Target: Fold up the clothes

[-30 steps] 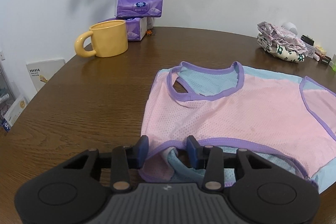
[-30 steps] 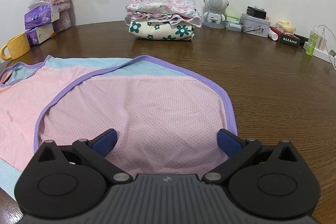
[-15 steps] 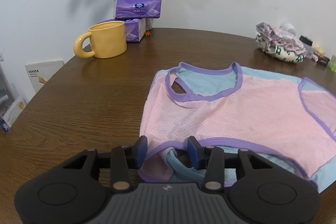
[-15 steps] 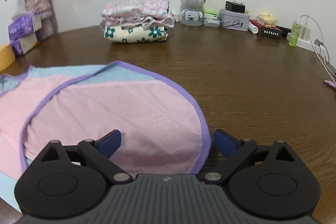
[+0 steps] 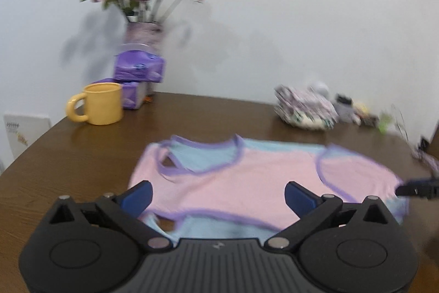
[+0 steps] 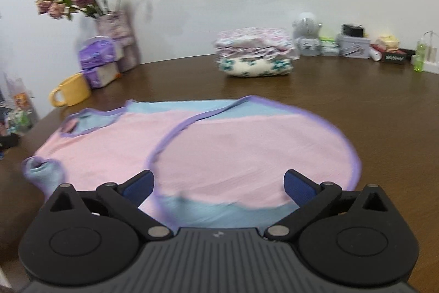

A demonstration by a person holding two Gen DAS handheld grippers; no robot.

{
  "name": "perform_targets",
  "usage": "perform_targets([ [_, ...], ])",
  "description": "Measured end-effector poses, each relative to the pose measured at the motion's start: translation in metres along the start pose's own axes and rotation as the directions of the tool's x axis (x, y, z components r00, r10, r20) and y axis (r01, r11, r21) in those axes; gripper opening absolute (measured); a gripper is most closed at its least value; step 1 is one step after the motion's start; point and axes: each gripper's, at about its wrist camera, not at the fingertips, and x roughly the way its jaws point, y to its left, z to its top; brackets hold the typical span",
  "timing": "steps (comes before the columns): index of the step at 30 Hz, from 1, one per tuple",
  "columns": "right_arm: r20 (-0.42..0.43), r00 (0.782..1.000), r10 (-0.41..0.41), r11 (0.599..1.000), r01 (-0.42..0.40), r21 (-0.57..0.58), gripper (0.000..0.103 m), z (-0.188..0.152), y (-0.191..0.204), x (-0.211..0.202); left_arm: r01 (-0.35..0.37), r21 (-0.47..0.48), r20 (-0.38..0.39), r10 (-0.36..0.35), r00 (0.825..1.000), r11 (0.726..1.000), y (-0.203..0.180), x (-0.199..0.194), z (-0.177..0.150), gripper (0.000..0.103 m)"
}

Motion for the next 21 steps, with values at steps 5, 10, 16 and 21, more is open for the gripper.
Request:
perform_targets([
  [5,0.000,1.000,0.000,1.000,0.000,0.000,0.103,0.000,0.000,0.000,0.042,0.017,-0.066,-0.041,0.997,0.999,-0.025,-0.001,-0.016,0.103],
  [10,0.000,1.000,0.001,1.000,-0.001,0.000,0.103,0.000,0.001,0.000,0.091,0.048,-0.089,-0.086,0.992,0.995,-0.041,-0.010,-0.028,0.103],
  [16,0.000,1.000,0.001,1.000,-0.001,0.000,0.103,0.000,0.001,0.000,0.152,0.152,-0.087,-0.140,0.986,0.977,-0.064,-0.020,-0.035,0.103],
  [21,0.000,1.000,0.002,1.000,-0.002,-0.001,0.101,0.000,0.002,0.000,0.225,0.352,-0.143,-0.186,0.972,0.908,-0.083,-0.017,-0.030,0.085],
])
